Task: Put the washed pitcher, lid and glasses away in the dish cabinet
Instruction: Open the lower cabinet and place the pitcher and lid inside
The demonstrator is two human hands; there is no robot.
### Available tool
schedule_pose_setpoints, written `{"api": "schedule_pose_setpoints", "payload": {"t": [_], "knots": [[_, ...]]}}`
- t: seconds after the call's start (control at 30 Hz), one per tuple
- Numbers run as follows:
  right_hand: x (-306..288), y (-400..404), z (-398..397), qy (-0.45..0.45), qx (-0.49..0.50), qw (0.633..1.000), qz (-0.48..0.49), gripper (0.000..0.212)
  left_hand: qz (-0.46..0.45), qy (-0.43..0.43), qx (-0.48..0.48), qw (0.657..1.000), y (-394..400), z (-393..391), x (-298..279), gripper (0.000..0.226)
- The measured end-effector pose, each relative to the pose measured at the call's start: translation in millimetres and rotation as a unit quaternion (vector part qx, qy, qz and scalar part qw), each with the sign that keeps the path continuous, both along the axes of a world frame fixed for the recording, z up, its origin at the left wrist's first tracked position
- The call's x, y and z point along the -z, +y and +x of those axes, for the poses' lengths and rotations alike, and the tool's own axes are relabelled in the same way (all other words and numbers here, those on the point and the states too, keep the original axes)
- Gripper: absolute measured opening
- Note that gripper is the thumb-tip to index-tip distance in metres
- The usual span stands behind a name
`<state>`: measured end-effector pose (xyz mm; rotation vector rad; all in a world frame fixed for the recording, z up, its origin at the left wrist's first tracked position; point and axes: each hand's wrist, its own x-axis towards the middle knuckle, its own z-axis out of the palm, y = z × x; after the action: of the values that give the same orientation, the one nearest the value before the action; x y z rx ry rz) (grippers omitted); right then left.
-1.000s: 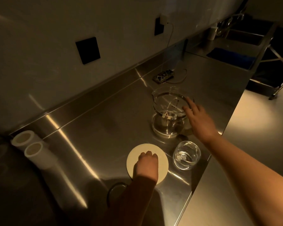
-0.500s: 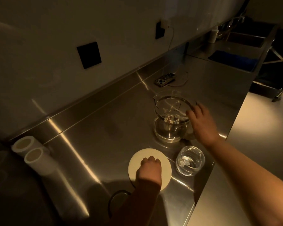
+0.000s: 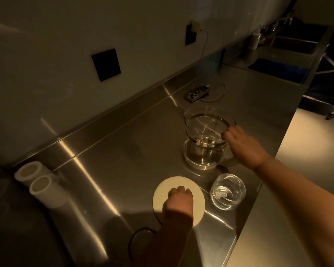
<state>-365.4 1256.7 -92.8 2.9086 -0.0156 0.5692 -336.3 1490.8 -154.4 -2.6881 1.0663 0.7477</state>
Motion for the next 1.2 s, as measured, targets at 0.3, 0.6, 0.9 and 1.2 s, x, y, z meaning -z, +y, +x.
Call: {"api": "schedule_pose_setpoints", "payload": {"t": [0.3, 0.6, 0.9, 1.2], "knots": [[-15, 11, 9, -0.015, -0.021, 1.0, -0.005, 0.053, -0.017, -0.022, 0.004, 1.0, 0, -4, -5, 0.055], [-38, 19, 4, -0.045, 0.068, 0.997, 0.017, 0.054, -0.065, -0.104, -0.037, 0.992, 5, -6, -13, 0.047], [-103, 41, -42, -0.1, 0.078, 0.992, -0.001, 0.056, -0.094, -0.188, -0.045, 0.977, -1, 0, -68, 0.049], [-172, 76, -129, -0.123, 0.068, 0.989, -0.04, 0.07, -0.121, -0.219, -0.005, 0.968, 34, -45, -152, 0.068]]}}
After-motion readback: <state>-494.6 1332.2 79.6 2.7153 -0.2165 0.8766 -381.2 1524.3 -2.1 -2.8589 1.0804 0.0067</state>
